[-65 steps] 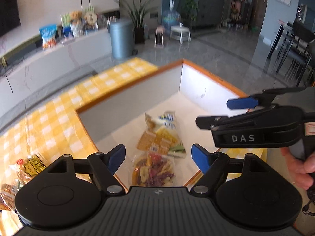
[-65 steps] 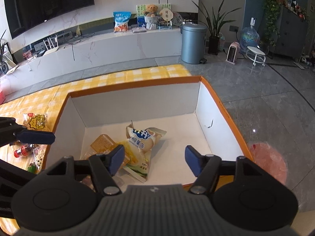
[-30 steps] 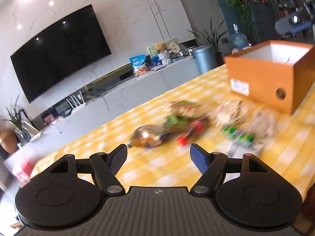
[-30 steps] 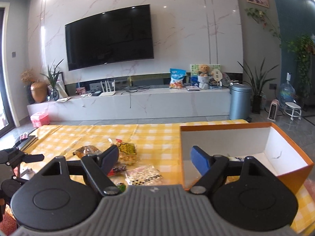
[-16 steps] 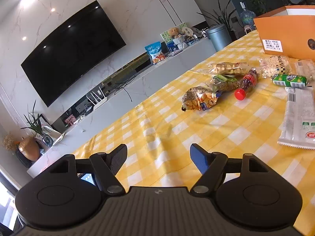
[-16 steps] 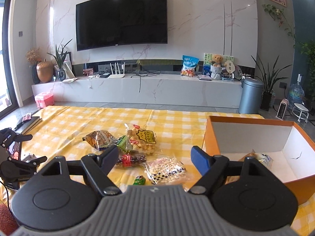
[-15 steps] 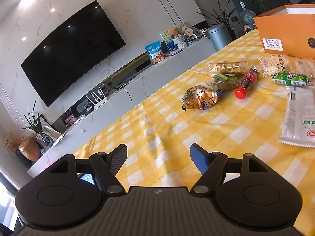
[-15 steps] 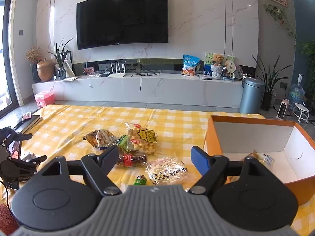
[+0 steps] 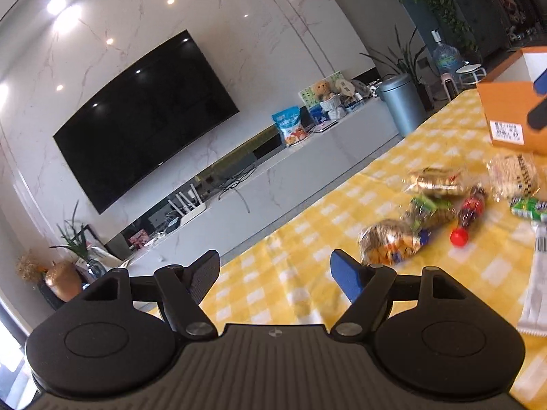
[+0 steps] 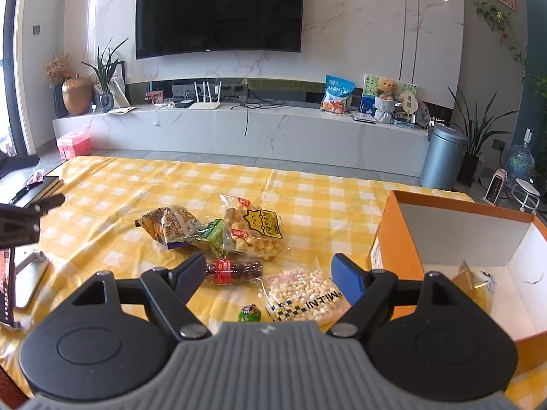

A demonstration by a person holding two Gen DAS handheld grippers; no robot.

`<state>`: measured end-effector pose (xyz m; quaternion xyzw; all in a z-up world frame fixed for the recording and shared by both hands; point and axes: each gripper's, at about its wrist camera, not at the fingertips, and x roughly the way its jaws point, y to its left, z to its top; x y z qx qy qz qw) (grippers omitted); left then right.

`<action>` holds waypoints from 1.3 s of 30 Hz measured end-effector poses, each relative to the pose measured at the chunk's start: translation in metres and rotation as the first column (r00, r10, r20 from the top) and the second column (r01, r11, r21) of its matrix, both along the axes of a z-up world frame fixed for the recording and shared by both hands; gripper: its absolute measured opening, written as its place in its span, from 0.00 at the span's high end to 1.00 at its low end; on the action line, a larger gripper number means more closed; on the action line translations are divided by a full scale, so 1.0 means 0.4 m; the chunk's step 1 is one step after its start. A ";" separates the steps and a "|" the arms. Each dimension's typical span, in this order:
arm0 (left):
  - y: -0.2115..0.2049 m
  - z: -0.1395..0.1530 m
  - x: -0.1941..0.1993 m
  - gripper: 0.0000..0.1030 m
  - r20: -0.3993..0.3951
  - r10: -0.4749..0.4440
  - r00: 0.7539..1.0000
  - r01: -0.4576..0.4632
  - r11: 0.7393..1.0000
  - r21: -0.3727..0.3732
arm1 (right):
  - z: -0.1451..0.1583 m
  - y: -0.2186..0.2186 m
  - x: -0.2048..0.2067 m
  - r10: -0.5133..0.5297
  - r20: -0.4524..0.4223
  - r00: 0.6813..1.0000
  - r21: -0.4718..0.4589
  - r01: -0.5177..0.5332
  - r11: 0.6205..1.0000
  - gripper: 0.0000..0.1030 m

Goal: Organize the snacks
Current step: 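Grasp the waffle-cake bag with the right tool while the left grasps a chip bag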

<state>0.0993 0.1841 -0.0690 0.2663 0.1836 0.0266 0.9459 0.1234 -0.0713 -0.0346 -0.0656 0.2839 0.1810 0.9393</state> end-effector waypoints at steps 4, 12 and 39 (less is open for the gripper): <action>-0.013 0.020 0.041 0.14 -0.031 -0.029 0.999 0.028 0.999 -0.042 | -0.015 0.025 0.055 0.005 -0.030 1.000 -0.018 -0.005 1.000 0.24; -0.037 0.012 0.132 0.09 -0.149 -0.084 0.985 0.048 0.972 -0.229 | -0.053 0.080 0.189 0.039 -0.119 0.992 0.014 -0.037 0.999 0.11; -0.009 -0.108 0.353 0.00 -0.446 -0.105 0.889 -0.169 0.830 -0.531 | -0.252 0.115 0.486 0.033 -0.378 0.925 0.200 0.047 0.979 0.12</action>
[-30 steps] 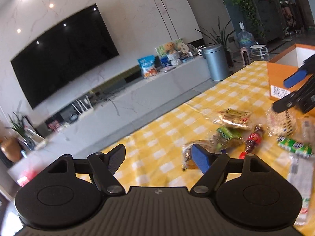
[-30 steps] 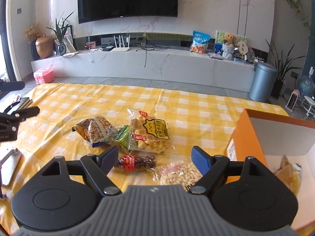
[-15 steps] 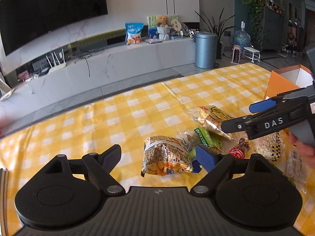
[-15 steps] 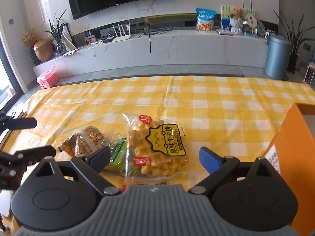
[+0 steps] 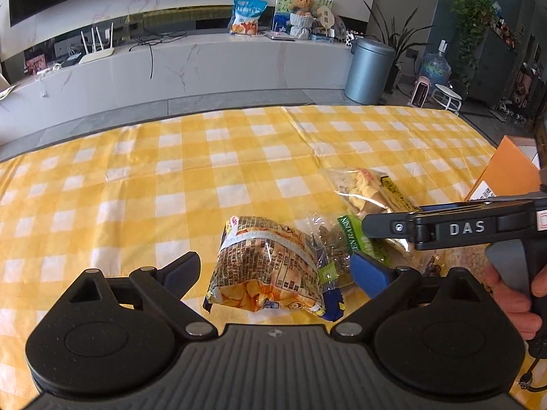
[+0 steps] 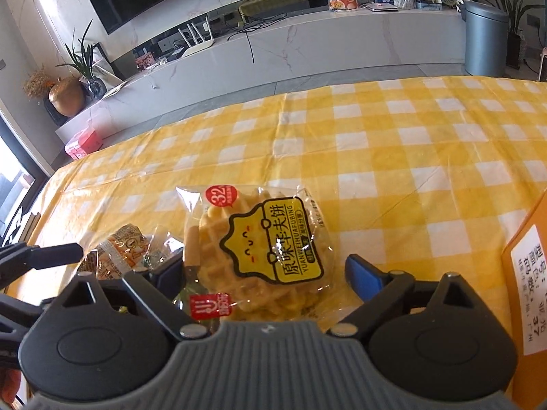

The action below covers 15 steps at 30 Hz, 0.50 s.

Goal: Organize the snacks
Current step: 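Grasp the waffle-cake bag with the right tool while the left grasps a chip bag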

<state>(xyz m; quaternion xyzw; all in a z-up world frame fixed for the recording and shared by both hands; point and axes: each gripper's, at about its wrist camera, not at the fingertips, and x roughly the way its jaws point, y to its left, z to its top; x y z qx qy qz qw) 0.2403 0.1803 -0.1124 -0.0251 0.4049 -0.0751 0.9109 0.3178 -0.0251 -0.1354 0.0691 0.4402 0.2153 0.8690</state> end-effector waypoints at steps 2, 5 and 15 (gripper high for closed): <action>0.002 -0.007 0.001 0.00 -0.014 -0.006 1.000 0.006 1.000 0.003 | -0.002 -0.006 -0.004 0.011 0.010 1.000 -0.003 -0.011 1.000 0.14; -0.013 -0.015 0.003 0.00 -0.025 -0.037 0.999 0.038 0.998 0.044 | -0.006 -0.006 -0.007 0.030 0.012 0.999 -0.009 -0.030 1.000 0.14; -0.063 -0.028 0.002 0.00 -0.023 -0.081 0.996 0.084 0.983 0.161 | 0.012 0.005 -0.013 0.067 0.024 0.997 -0.028 -0.066 0.997 0.32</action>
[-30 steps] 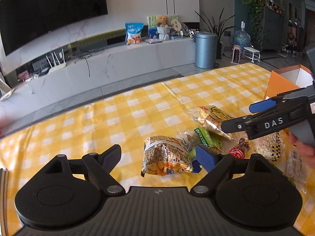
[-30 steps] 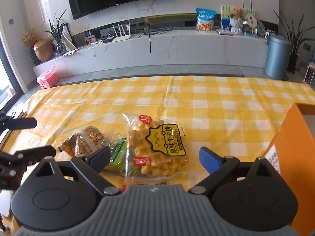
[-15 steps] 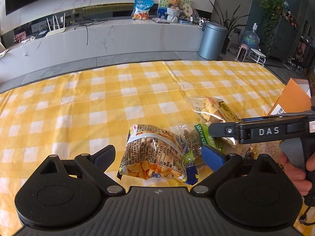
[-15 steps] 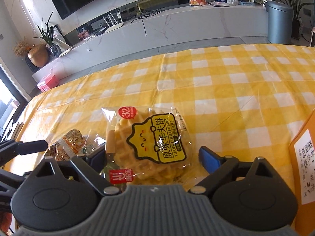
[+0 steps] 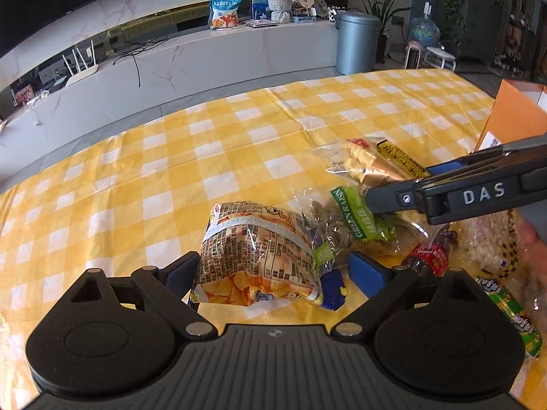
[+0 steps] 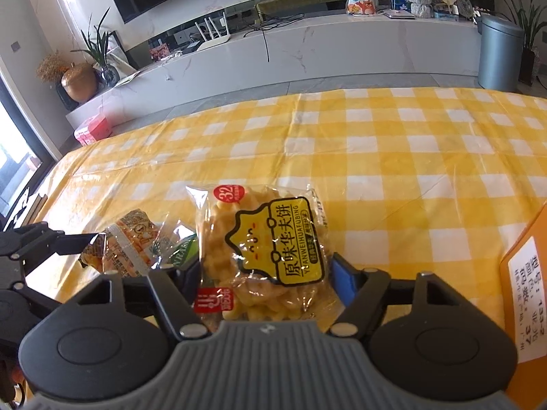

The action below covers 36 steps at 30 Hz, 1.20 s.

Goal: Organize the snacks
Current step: 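Grasp the waffle-cake bag with the right tool while the left grasps a chip bag, then carry the waffle-cake bag and chip bag over the orange box with both tools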

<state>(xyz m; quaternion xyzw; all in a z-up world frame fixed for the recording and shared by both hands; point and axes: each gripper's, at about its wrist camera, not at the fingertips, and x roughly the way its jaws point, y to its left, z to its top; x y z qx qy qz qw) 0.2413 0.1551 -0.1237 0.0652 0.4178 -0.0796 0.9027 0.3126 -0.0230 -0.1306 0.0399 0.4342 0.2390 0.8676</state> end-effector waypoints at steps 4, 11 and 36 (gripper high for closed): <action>-0.013 -0.008 -0.005 0.04 -0.006 -0.007 1.000 0.007 0.998 0.055 | 0.010 -0.008 -0.003 -0.007 -0.004 1.000 0.018 0.007 1.000 0.35; -0.001 -0.005 -0.027 0.25 0.020 0.085 0.996 -0.085 0.996 0.032 | 0.057 -0.030 -0.047 0.001 0.052 0.999 0.007 -0.002 1.000 0.36; -0.190 0.289 -0.319 0.31 0.271 0.121 0.955 -0.089 0.988 -0.127 | 0.236 -0.257 -0.310 -0.047 0.124 0.991 0.116 0.033 0.993 0.37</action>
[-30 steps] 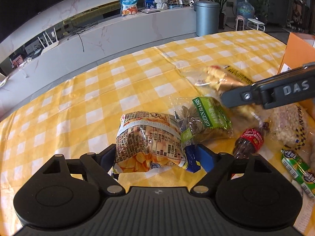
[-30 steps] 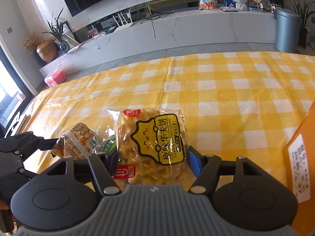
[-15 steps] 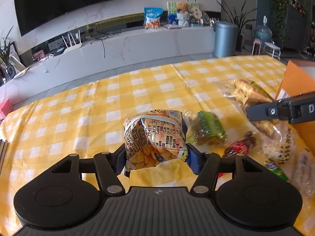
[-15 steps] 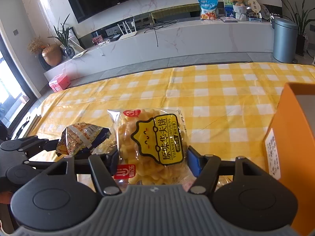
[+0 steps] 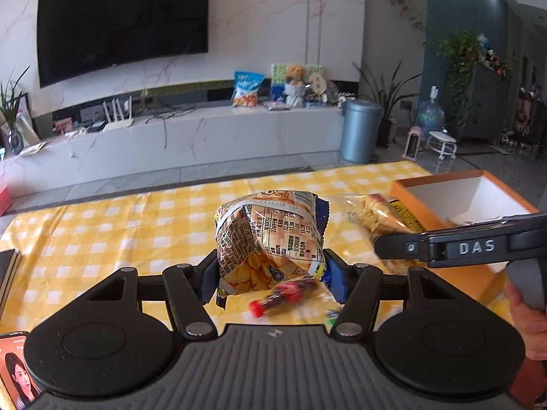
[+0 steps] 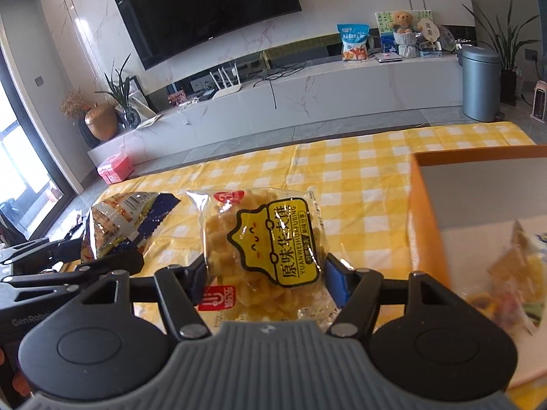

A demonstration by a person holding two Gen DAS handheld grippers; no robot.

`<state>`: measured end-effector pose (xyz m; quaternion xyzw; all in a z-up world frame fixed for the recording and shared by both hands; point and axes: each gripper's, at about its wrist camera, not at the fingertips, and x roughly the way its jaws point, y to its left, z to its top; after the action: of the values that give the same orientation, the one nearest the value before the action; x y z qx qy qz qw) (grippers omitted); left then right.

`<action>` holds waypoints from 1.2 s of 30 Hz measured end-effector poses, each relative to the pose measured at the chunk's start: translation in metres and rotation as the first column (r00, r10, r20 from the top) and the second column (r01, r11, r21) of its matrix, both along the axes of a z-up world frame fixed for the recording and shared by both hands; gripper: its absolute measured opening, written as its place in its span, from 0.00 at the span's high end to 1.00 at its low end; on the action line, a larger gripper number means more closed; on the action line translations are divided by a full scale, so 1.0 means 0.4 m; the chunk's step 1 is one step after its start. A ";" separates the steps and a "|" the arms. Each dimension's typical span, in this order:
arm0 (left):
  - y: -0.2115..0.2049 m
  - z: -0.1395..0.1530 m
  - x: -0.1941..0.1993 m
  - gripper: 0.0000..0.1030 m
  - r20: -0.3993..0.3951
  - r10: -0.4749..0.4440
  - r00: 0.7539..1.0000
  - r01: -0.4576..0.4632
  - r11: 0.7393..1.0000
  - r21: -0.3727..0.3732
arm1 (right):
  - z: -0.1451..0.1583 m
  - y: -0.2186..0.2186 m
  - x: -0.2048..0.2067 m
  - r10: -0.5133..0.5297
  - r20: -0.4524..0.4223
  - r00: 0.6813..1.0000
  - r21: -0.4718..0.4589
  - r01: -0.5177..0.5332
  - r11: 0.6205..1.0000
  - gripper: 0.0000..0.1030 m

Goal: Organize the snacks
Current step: 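Carry the waffle-cake bag and chip bag over the orange box with both tools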

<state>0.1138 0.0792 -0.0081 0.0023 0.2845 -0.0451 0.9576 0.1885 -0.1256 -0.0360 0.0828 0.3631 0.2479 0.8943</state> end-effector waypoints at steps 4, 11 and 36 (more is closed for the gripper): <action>-0.058 0.041 -0.027 0.31 0.023 -0.049 0.999 0.050 0.999 -0.016 | 0.038 -0.080 -0.057 -0.048 0.018 0.999 0.013 0.048 0.999 0.37; -0.165 0.077 -0.012 0.31 0.038 -0.172 0.984 0.173 0.985 -0.021 | 0.082 -0.241 -0.137 -0.162 0.045 0.986 0.011 0.161 0.987 0.37; -0.535 -0.042 0.355 0.31 -0.357 -0.446 0.821 0.507 0.857 0.094 | 0.056 -0.597 0.061 -0.346 -0.108 0.932 -0.233 0.315 0.920 0.36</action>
<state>0.2559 -0.1348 -0.0248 0.1550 0.4303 -0.2572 0.8513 0.2129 -0.3644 -0.0135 0.0654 0.4329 0.0465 0.8979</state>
